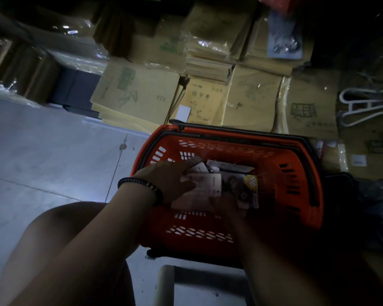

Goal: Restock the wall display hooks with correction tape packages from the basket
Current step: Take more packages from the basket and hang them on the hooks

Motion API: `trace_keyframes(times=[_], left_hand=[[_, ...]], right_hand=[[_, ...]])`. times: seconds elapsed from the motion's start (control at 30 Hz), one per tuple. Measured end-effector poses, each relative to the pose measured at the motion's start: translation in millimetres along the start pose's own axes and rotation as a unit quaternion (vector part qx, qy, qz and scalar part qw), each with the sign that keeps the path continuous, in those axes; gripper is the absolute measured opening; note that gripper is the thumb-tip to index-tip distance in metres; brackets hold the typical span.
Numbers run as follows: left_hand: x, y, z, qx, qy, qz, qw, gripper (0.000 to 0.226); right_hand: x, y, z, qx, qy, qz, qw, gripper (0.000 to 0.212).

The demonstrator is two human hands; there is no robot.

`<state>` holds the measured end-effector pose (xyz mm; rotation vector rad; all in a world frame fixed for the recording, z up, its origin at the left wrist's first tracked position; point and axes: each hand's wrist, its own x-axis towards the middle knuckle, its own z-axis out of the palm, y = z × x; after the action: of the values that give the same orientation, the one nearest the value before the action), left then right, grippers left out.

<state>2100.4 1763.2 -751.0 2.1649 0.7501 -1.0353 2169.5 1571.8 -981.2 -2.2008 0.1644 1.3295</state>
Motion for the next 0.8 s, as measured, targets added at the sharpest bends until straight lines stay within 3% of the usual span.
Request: trace_keyframes(times=[0.13,0.37,0.43,0.53,0.6,0.67,0.73,0.8], left_hand=[[-7,1,-1,0.017,-0.004,0.017,1.000,0.052],[-24,0,23,-0.002,0.020,-0.001,1.000,0.067],[-35,1,30,-0.044,0.074,0.016,0.996,0.081],[-54,-5,21,-0.111,0.221,0.051,0.968,0.111],[-87,0,0,-0.174,0.248,0.097,0.948,0.093],[-127,11,-15,-0.260,0.164,0.159,0.938,0.053],[-154,14,-21,-0.309,0.109,0.205,0.922,0.053],[-171,15,-20,-0.375,0.094,0.213,0.898,0.054]], right_hand=[[-12,5,-15,0.022,0.030,-0.129,0.991,0.050],[-87,-34,-62,0.033,0.074,-0.223,0.971,0.009],[-122,-50,-80,0.049,0.067,-0.248,0.965,0.005],[-181,-73,-113,0.046,0.048,-0.313,0.947,0.022],[-212,-86,-133,0.060,0.014,-0.343,0.937,0.027],[-239,-99,-151,0.064,-0.010,-0.355,0.933,0.022],[-260,-112,-164,0.071,-0.023,-0.369,0.927,0.028],[-279,-125,-174,0.076,-0.013,-0.379,0.922,0.052]])
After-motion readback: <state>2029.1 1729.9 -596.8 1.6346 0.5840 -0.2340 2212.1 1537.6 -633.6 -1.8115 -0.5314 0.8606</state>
